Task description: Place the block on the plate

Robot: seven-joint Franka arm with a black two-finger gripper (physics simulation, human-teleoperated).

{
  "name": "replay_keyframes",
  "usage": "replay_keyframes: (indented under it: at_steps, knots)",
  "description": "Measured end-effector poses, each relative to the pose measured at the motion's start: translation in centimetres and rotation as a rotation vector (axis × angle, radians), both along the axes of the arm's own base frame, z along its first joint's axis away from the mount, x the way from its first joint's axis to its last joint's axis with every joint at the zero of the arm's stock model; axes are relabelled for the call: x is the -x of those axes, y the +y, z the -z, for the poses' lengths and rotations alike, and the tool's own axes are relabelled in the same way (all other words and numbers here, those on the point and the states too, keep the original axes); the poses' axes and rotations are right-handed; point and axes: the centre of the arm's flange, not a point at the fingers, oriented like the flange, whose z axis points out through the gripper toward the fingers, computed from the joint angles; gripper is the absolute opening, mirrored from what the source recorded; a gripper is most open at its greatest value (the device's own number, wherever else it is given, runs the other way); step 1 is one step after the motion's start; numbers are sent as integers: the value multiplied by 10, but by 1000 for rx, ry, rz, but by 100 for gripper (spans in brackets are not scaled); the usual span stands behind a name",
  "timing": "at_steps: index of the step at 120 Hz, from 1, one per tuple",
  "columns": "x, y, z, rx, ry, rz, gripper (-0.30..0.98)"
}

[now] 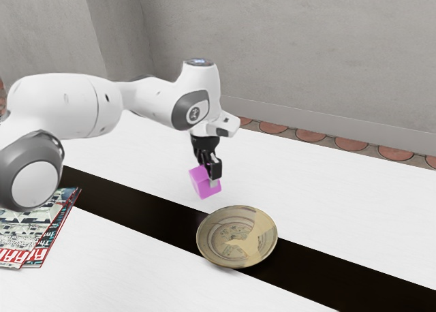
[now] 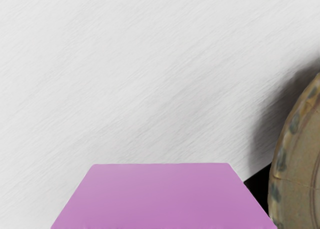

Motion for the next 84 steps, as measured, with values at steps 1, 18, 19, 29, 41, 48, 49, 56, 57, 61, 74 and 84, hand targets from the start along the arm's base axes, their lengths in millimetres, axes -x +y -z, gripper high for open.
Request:
replay_keyframes:
  at_steps: [1, 18, 19, 29, 41, 48, 49, 56, 57, 61, 74, 84]
  knots:
    - [0, -2, 0, 0, 0, 1, 37]
    - [8, -24, 4, -4, 11, 11, 37]
    - [9, -26, 4, -5, 11, 13, 37]
    - [12, -39, 5, -6, 13, 19, 37]
    - [17, -59, 3, -7, 10, 30, 37]
    - [21, -71, 2, -9, 9, 38, 37]
    - [22, -73, 2, -9, 10, 39, 37]
    - [27, -85, 0, -11, 8, 46, 37]
    - [27, -86, 0, -11, 8, 47, 37]
    - [30, -92, 1, -13, 10, 49, 37]
    - [41, -108, 4, -18, 20, 53, 37]
    - [48, -118, 5, -28, 24, 54, 37]
